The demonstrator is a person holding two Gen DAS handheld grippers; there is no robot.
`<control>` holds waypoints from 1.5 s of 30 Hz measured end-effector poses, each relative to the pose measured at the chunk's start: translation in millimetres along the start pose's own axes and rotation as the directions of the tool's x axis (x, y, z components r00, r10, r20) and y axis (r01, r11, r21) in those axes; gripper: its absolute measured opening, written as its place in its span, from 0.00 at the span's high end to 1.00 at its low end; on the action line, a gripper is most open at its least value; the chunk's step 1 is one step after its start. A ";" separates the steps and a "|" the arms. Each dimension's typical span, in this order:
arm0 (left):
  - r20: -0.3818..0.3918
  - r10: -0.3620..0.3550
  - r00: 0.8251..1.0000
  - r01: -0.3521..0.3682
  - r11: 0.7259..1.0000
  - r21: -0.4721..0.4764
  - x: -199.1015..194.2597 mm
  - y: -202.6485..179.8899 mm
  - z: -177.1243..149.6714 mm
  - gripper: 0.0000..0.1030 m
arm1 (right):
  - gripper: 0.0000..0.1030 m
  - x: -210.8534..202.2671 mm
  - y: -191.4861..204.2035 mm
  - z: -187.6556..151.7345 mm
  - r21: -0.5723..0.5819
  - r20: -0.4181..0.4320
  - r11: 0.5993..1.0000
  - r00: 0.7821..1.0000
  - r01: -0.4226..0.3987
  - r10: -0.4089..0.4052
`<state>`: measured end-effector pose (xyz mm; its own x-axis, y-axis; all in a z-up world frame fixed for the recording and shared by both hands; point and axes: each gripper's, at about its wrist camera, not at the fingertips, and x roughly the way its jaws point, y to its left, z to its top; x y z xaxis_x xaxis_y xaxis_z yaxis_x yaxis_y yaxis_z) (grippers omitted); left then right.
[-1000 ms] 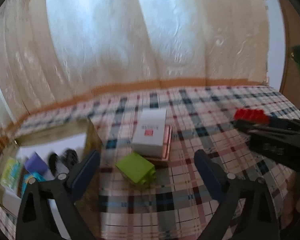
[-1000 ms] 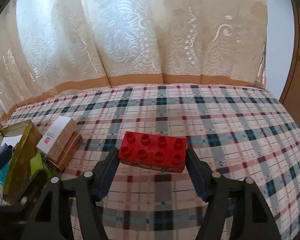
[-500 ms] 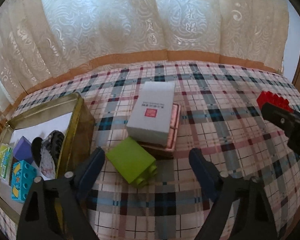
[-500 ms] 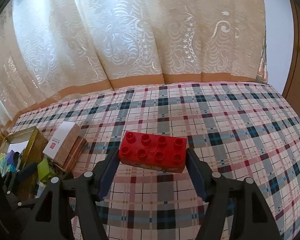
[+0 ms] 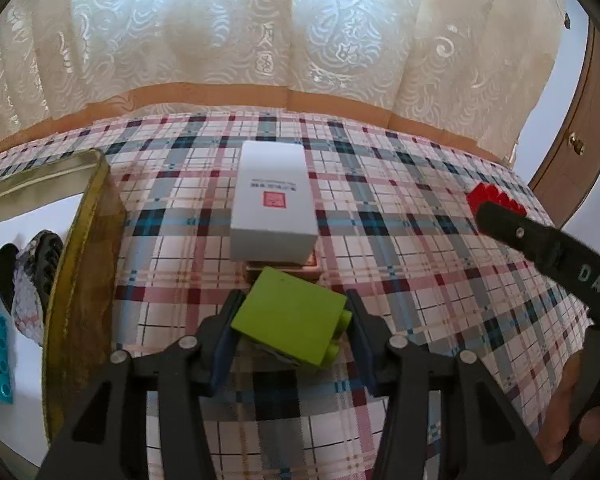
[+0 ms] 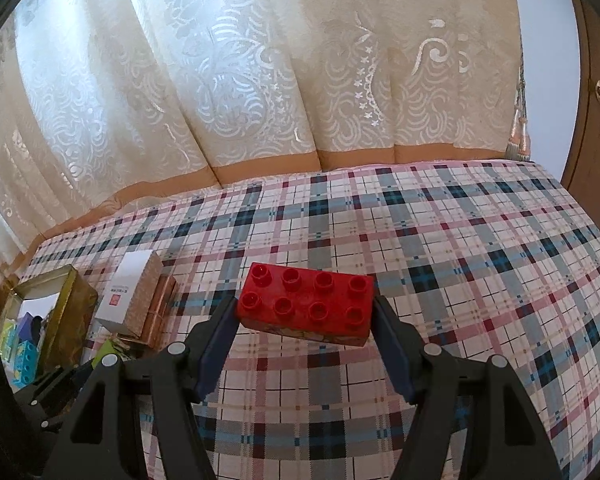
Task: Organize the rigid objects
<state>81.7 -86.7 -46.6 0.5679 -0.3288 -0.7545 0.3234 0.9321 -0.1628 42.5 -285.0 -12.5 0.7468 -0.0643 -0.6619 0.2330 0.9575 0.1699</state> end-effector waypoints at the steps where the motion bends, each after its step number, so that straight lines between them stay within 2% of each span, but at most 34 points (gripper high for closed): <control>1: -0.002 0.014 1.000 -0.014 1.000 0.011 1.0 -2.3 0.4 0.52 | 0.33 -1.0 0.6 0.4 0.000 0.002 1.000 1.000 -0.004 0.004; 4: -0.007 0.034 0.999 -0.034 0.999 0.025 2.0 -6.9 0.8 0.52 | 0.33 -2.8 2.4 0.6 -0.007 0.005 1.000 1.000 -0.009 0.009; 7: -0.001 0.021 1.000 -0.021 1.000 0.019 0.9 -6.1 0.8 0.52 | 0.33 -3.3 3.3 0.1 -0.008 0.007 1.000 1.000 -0.007 0.007; 12: 0.087 0.020 0.996 -0.024 0.999 0.043 -16.7 -11.8 -0.2 0.52 | 0.33 -7.9 3.6 0.5 -0.011 0.038 1.000 0.999 -0.003 0.003; 17: 0.176 0.038 0.984 -0.052 0.996 0.079 -33.4 -16.9 -0.6 0.52 | 0.33 -16.8 6.3 -1.1 -0.020 0.096 1.000 0.995 0.016 -0.014; 26: 0.311 0.102 0.945 -0.162 0.971 0.174 -59.4 -18.4 -5.6 0.52 | 0.33 -30.0 8.8 -7.4 -0.019 0.198 0.998 0.979 0.059 -0.054; 36: 0.356 0.084 0.931 -0.149 0.976 0.160 -80.1 10.9 -7.5 0.52 | 0.33 -49.3 10.2 -17.9 0.027 0.274 0.991 0.952 0.133 -0.135; 41: 0.376 0.086 0.923 -0.147 0.980 0.137 -88.0 26.9 -8.1 0.52 | 0.33 -50.9 27.5 -26.8 -0.031 0.290 0.982 0.942 0.188 -0.171; 45: 0.393 0.100 0.914 -0.158 0.980 0.118 -95.2 41.9 -7.8 0.52 | 0.33 -57.6 43.8 -34.2 -0.058 0.311 0.981 0.937 0.186 -0.159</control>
<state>35.3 -15.2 13.4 0.8490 -0.2673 -0.4559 0.3168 0.9479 0.0344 -11.7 -229.8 8.1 0.8565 -0.3002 -0.4199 0.3314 0.9435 0.0014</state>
